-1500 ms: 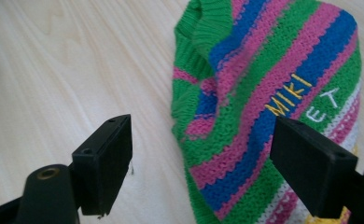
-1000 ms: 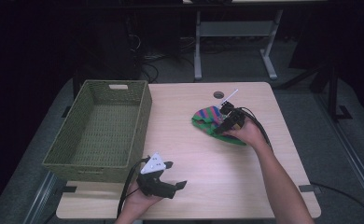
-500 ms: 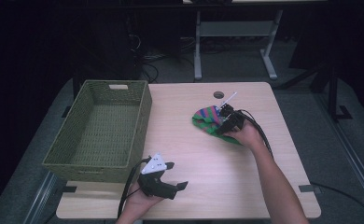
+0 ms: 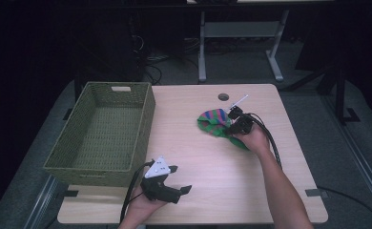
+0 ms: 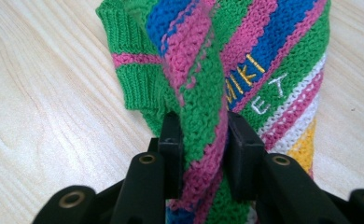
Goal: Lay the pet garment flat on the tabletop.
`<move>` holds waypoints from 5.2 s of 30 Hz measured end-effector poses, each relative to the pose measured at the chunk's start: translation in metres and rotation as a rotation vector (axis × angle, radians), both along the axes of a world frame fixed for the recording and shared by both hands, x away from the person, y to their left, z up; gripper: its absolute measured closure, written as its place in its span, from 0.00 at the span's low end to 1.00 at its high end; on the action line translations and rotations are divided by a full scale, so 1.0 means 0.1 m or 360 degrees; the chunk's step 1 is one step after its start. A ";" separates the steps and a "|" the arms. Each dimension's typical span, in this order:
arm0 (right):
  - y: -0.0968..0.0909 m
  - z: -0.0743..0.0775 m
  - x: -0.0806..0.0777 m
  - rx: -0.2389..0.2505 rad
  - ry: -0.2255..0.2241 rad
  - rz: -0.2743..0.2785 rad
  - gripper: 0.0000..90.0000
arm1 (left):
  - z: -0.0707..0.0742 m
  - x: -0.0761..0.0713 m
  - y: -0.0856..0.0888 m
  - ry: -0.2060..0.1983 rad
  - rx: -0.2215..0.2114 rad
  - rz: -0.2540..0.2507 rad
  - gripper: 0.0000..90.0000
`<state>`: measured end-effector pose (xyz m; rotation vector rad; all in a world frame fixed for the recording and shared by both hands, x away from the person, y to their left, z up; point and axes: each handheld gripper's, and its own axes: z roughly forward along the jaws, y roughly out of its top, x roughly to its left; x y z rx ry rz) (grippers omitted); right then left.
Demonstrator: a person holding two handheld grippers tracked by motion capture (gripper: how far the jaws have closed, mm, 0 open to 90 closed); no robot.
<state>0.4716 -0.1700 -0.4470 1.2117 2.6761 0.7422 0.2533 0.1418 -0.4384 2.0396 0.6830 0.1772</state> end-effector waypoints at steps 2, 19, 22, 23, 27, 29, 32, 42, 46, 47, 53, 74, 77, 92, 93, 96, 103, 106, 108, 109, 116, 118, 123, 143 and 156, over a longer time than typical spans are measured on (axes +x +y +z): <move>0.00 0.01 0.00 0.0001 0.0000 -0.0001 0.80 | 0.00 0.00 0.01 0.0004 -0.0004 0.0005 0.16; -0.09 0.23 -0.03 0.0026 -0.0016 0.0011 0.82 | -0.01 0.01 0.00 0.0011 -0.0004 -0.0001 0.16; -0.11 0.26 -0.03 0.0034 -0.0013 0.0013 0.82 | 0.00 0.01 0.00 0.0004 -0.0002 0.0002 0.16; -0.13 0.28 -0.04 0.0048 -0.0014 0.0008 0.82 | 0.00 0.01 0.01 0.0005 -0.0008 0.0002 0.16; -0.16 0.33 -0.05 0.0078 -0.0027 0.0009 0.82 | 0.01 0.01 0.02 0.0011 -0.0030 0.0003 0.16; -0.19 0.37 -0.06 0.0106 -0.0027 0.0003 0.82 | 0.00 0.01 0.02 0.0015 -0.0030 0.0004 0.16; -0.24 0.42 -0.07 0.0164 -0.0021 -0.0007 0.82 | 0.00 0.01 0.02 0.0018 -0.0036 0.0003 0.16; -0.34 0.54 -0.14 0.0260 -0.0037 0.0016 0.82 | 0.00 0.01 0.01 0.0019 -0.0044 0.0007 0.16; -0.35 0.61 -0.19 0.0297 -0.0036 0.0044 0.82 | 0.01 0.01 0.02 0.0016 -0.0046 0.0006 0.16; -0.35 0.61 -0.19 0.0297 -0.0036 0.0044 0.82 | 0.01 0.01 0.02 0.0016 -0.0046 0.0006 0.16; -0.35 0.67 -0.24 0.0325 -0.0047 0.0085 0.82 | 0.01 0.01 0.02 0.0018 -0.0047 0.0008 0.16; -0.33 0.83 -0.43 0.0367 -0.0078 0.0184 0.82 | 0.01 0.01 0.04 0.0026 -0.0077 0.0015 0.16; -0.33 0.84 -0.44 0.0374 -0.0081 0.0190 0.82 | 0.01 0.01 0.04 0.0028 -0.0083 0.0015 0.16; -0.29 0.89 -0.60 0.0381 -0.0095 0.0281 0.82 | 0.02 0.00 0.05 0.0019 -0.0084 0.0006 0.16; -0.28 0.89 -0.60 0.0379 -0.0099 0.0287 0.82 | 0.02 0.00 0.04 0.0018 -0.0083 0.0005 0.16; -0.27 0.89 -0.63 0.0373 -0.0113 0.0304 0.82 | 0.02 0.01 0.05 0.0017 -0.0078 0.0003 0.16; -0.22 0.89 -0.70 0.0368 -0.0122 0.0347 0.82 | 0.02 0.01 0.05 0.0018 -0.0083 0.0006 0.16; -0.20 0.89 -0.74 0.0377 -0.0127 0.0367 0.82 | 0.02 0.00 0.04 0.0023 -0.0091 0.0010 0.16; -0.19 0.89 -0.76 0.0374 -0.0125 0.0373 0.82 | 0.01 0.00 0.04 0.0024 -0.0089 0.0010 0.16; -0.19 0.89 -0.76 0.0373 -0.0134 0.0377 0.82 | 0.02 0.00 0.05 0.0021 -0.0085 0.0010 0.16; -0.14 0.85 -0.84 0.0362 -0.0122 0.0417 0.82 | 0.02 0.01 0.06 0.0021 -0.0090 0.0018 0.16; -0.13 0.84 -0.86 0.0373 -0.0121 0.0420 0.82 | 0.02 0.00 0.06 0.0017 -0.0098 0.0018 0.16; -0.14 0.80 -0.90 0.0373 -0.0118 0.0426 0.82 | 0.02 0.00 0.06 0.0012 -0.0093 0.0019 0.16; -0.07 0.69 -1.10 0.0384 -0.0112 0.0493 0.82 | 0.03 0.00 0.07 0.0006 -0.0101 0.0025 0.16; -0.05 0.56 -1.16 0.0385 -0.0075 0.0504 0.82 | 0.02 0.01 0.07 0.0015 -0.0103 0.0026 0.16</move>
